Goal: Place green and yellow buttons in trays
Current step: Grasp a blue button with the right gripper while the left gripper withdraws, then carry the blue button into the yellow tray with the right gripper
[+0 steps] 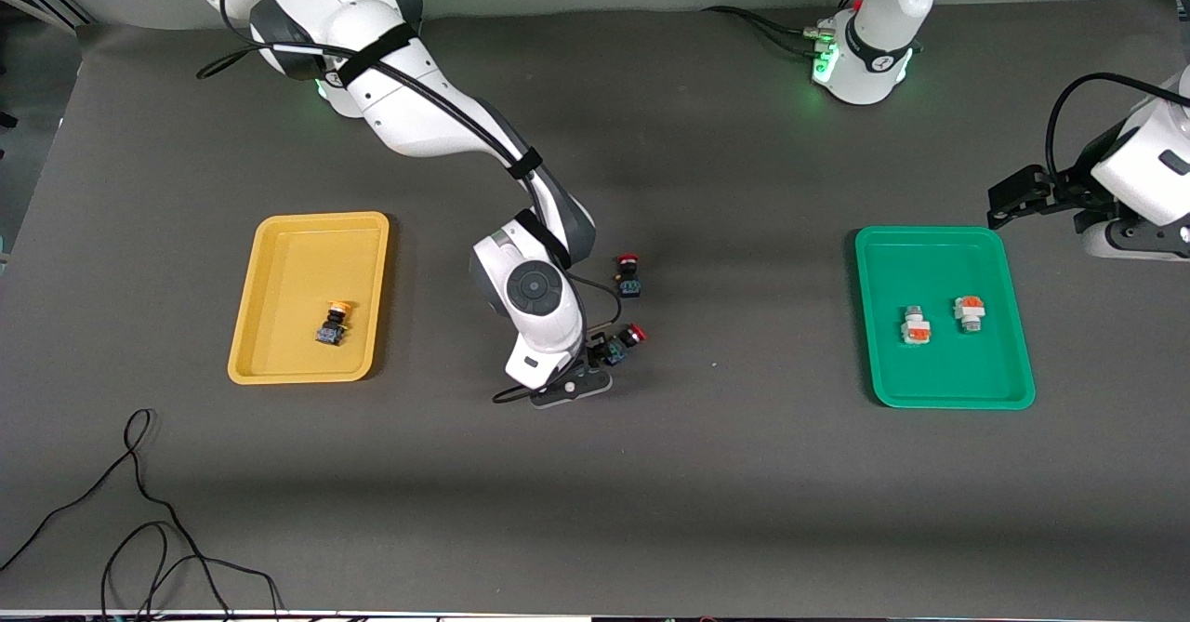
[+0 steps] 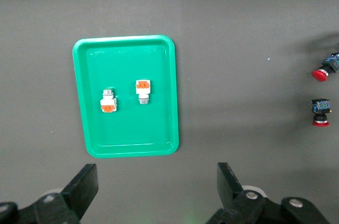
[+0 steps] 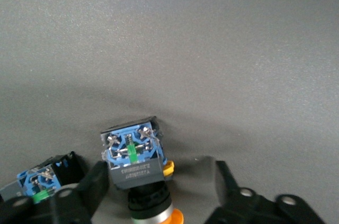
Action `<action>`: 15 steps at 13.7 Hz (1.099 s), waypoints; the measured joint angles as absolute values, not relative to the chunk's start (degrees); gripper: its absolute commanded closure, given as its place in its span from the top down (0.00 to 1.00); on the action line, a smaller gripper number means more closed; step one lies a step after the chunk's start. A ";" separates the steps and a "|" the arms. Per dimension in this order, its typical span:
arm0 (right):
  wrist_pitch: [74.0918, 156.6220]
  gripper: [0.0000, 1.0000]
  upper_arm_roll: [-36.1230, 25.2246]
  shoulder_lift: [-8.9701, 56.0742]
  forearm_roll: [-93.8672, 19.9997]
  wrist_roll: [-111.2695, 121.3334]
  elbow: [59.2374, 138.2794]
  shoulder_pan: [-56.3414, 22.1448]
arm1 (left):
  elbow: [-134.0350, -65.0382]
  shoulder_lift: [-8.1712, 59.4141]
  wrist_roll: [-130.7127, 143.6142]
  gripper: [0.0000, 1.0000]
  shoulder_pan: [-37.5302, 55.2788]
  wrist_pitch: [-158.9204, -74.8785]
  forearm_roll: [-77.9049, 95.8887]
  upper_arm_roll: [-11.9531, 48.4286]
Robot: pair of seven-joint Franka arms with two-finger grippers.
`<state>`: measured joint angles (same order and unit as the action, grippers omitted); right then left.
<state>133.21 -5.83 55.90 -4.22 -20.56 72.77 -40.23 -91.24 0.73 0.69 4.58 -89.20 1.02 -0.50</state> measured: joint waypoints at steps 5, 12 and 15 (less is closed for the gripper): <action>134.20 0.00 -6.23 55.04 -4.32 -26.71 72.11 -39.75 | -93.16 -0.79 0.69 1.00 4.48 -89.30 0.99 -0.53; 110.01 0.00 -9.61 40.52 -4.32 -36.12 71.86 -35.68 | -93.25 -0.93 0.26 1.00 4.20 -89.30 0.46 -0.51; 95.53 0.00 -9.93 31.71 -4.31 -27.47 72.83 -28.47 | -93.28 -1.05 -1.05 1.00 4.21 -89.30 0.01 -0.42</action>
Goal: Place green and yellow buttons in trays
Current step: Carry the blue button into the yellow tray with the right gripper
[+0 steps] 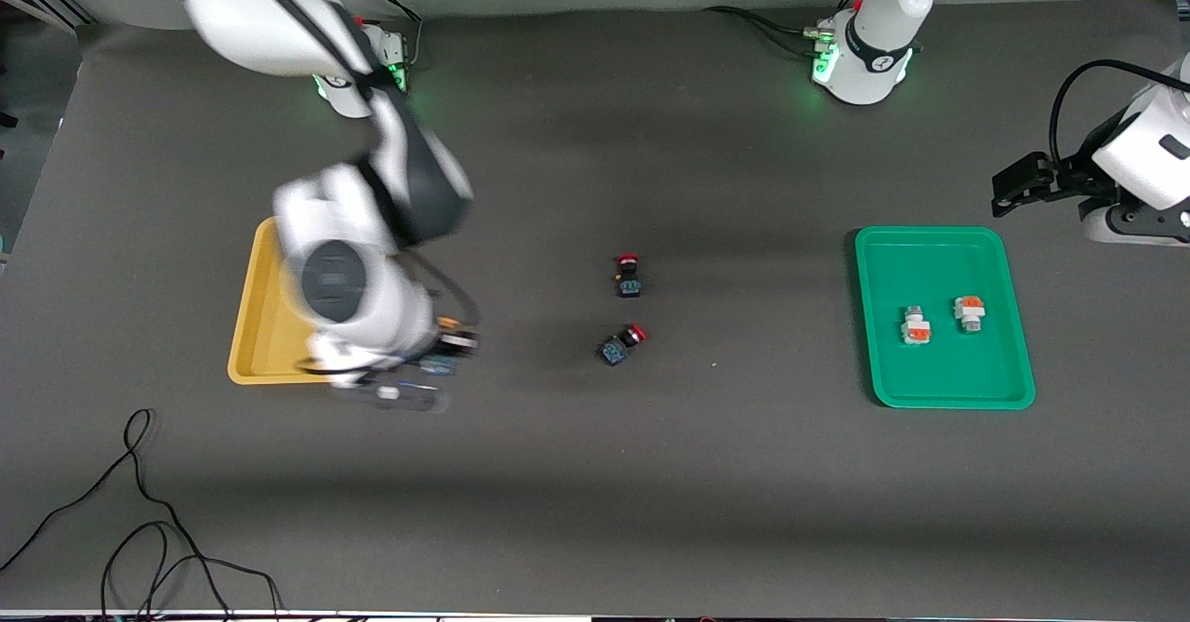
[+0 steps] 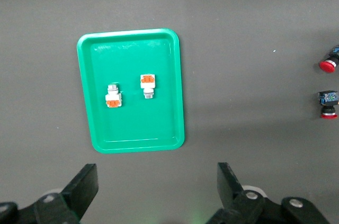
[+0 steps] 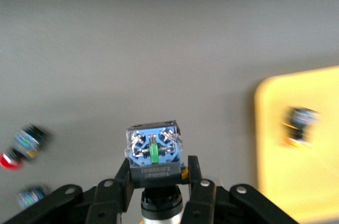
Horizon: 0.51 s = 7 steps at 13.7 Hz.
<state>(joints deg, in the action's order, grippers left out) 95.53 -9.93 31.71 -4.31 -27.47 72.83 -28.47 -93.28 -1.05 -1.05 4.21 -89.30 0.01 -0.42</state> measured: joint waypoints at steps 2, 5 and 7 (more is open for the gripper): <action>91.73 0.00 -10.64 26.56 -4.30 -20.54 75.82 -23.72 | -93.29 -1.11 -1.44 1.00 4.20 -89.30 -0.23 -0.42; 92.65 0.00 -15.91 21.52 -4.30 -8.16 84.06 -20.01 | -93.30 -1.15 -1.75 1.00 4.18 -89.09 -0.39 -0.42; 98.50 0.00 -21.51 20.28 -4.32 0.14 90.99 -19.81 | -93.31 -1.15 -1.90 1.00 4.18 -88.63 -0.41 -0.42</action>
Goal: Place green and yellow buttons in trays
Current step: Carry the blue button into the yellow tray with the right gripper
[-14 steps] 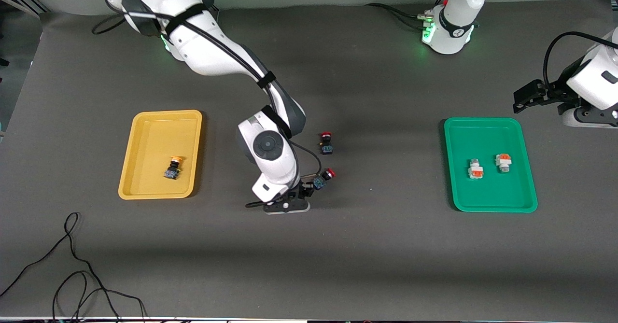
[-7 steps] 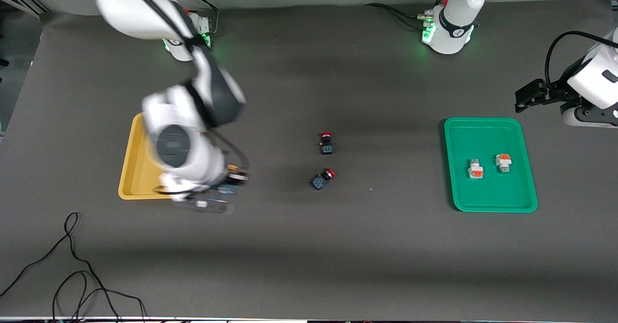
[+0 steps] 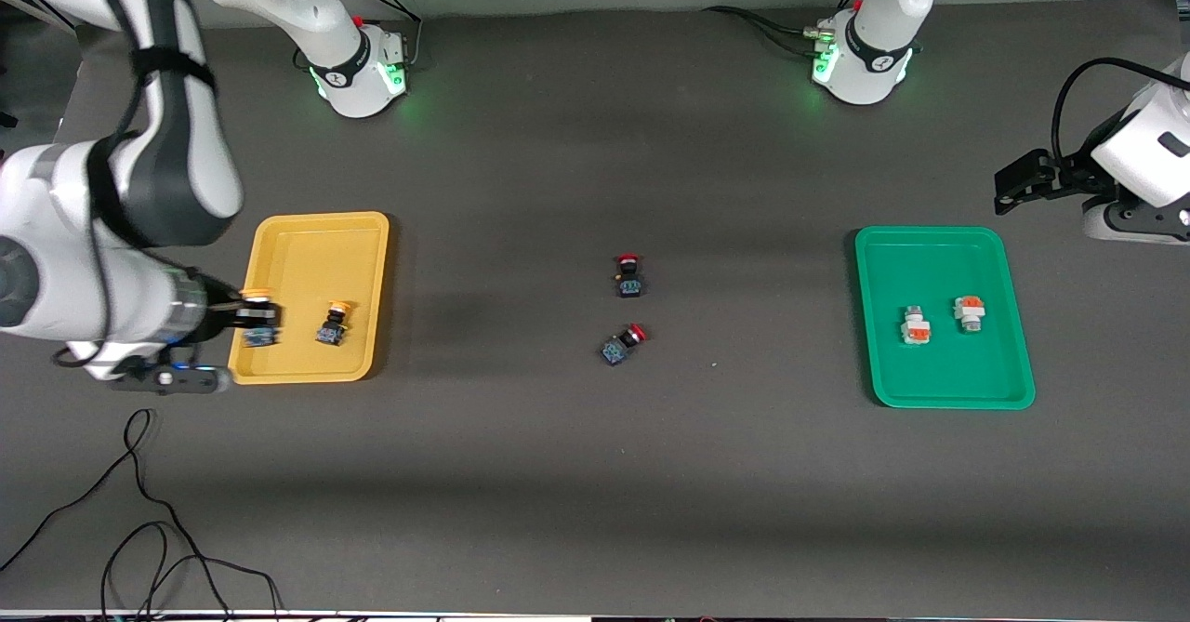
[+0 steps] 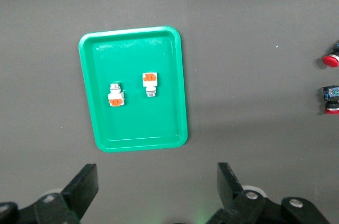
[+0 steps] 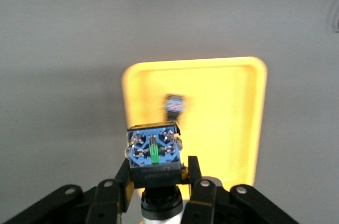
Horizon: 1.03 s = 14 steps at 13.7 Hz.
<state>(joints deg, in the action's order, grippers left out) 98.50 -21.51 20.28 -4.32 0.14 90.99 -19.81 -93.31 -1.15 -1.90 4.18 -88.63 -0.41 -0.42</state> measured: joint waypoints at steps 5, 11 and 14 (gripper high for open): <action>119.96 0.00 -26.54 19.88 -4.35 6.91 110.72 -19.86 | -93.30 -1.15 -1.99 1.00 4.08 -88.61 -0.44 -0.44; 138.61 0.00 -26.38 20.86 -4.35 6.91 125.16 -20.51 | -93.28 -1.15 -2.00 1.00 4.02 -88.71 -0.46 -0.45; 142.21 0.00 -26.38 22.64 -4.35 6.91 126.88 -20.50 | -93.29 -1.16 -2.00 1.00 4.00 -88.73 -0.46 -0.45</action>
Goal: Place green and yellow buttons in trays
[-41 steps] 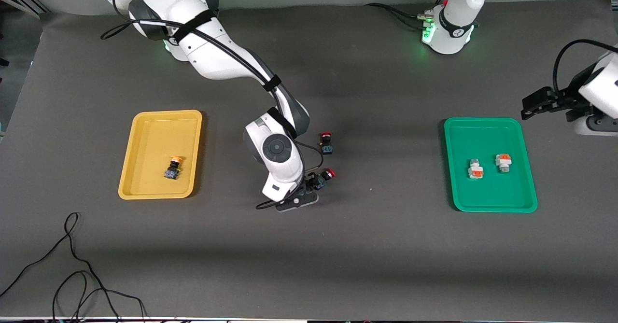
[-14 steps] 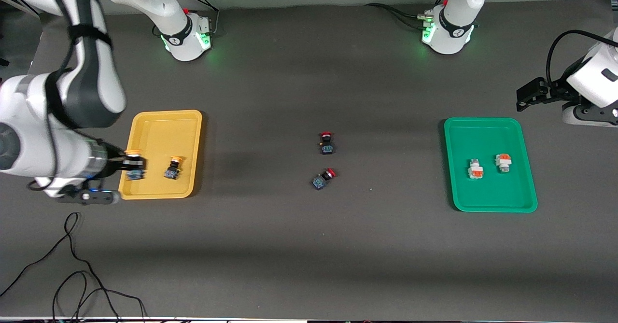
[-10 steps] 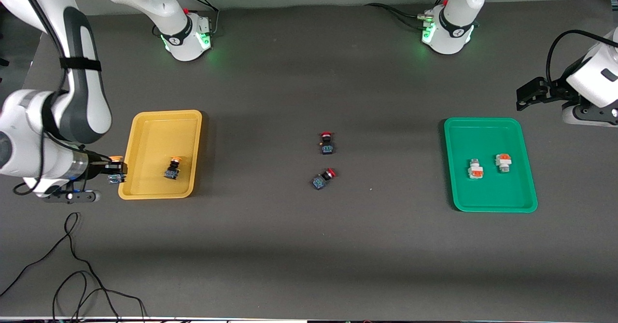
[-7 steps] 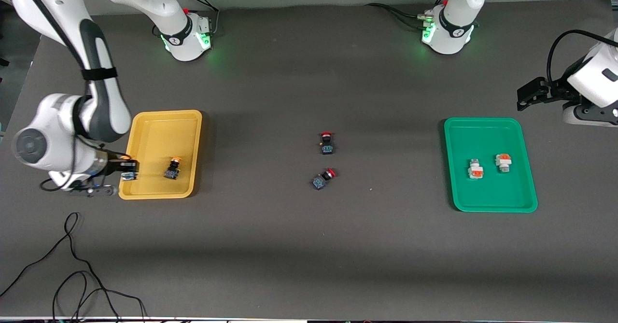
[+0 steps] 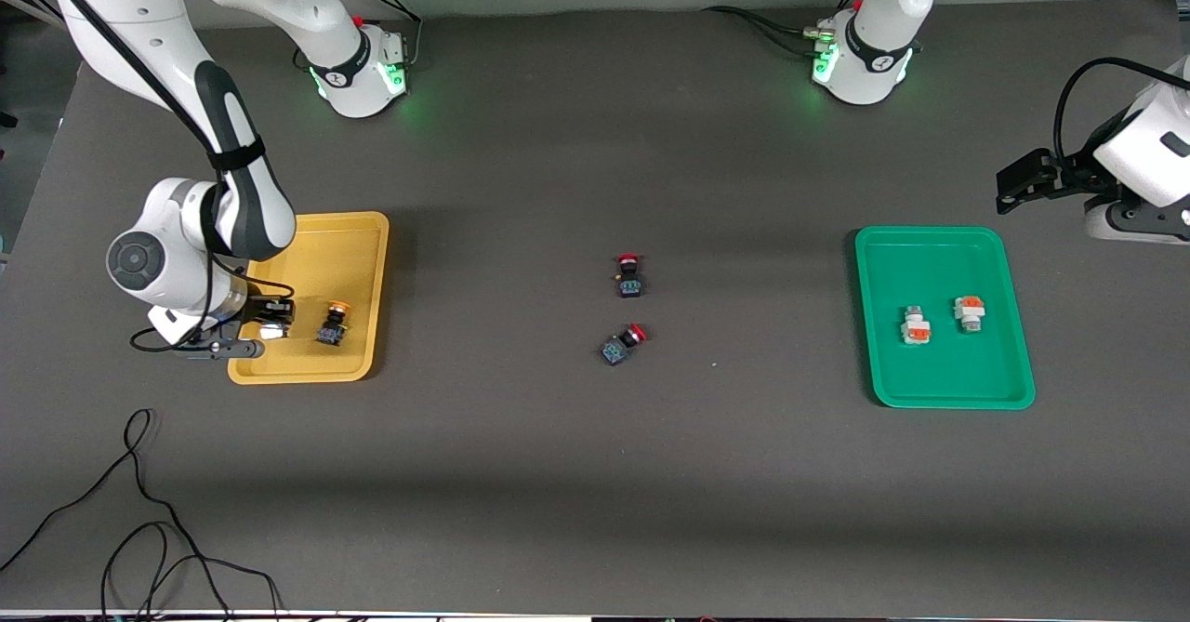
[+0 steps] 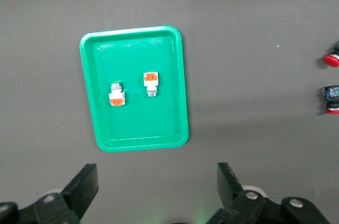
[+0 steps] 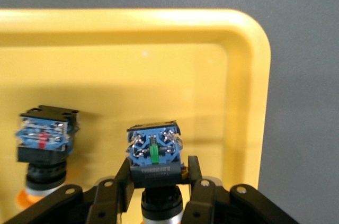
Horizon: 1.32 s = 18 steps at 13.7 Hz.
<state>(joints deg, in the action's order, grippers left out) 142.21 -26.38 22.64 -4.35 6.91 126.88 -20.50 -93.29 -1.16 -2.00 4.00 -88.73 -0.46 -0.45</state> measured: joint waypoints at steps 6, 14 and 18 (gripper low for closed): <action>144.10 1.00 -26.38 25.41 -4.68 6.89 126.92 -20.48 | -93.33 -1.24 -2.00 1.00 4.06 -88.73 -0.41 -0.31; 115.72 1.00 -26.40 12.62 -5.33 5.13 114.47 -20.63 | -94.51 -1.74 -1.98 1.00 4.07 -88.98 -0.38 -0.19; 92.27 1.00 -27.24 6.51 -5.25 3.65 98.61 -20.64 | -94.55 -2.06 -1.98 1.00 4.08 -89.00 -0.38 -0.04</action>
<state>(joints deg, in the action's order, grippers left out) 92.27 -27.24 6.51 -5.25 3.65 98.61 -20.64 -94.55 -2.06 -1.98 4.08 -89.00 -0.38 -0.04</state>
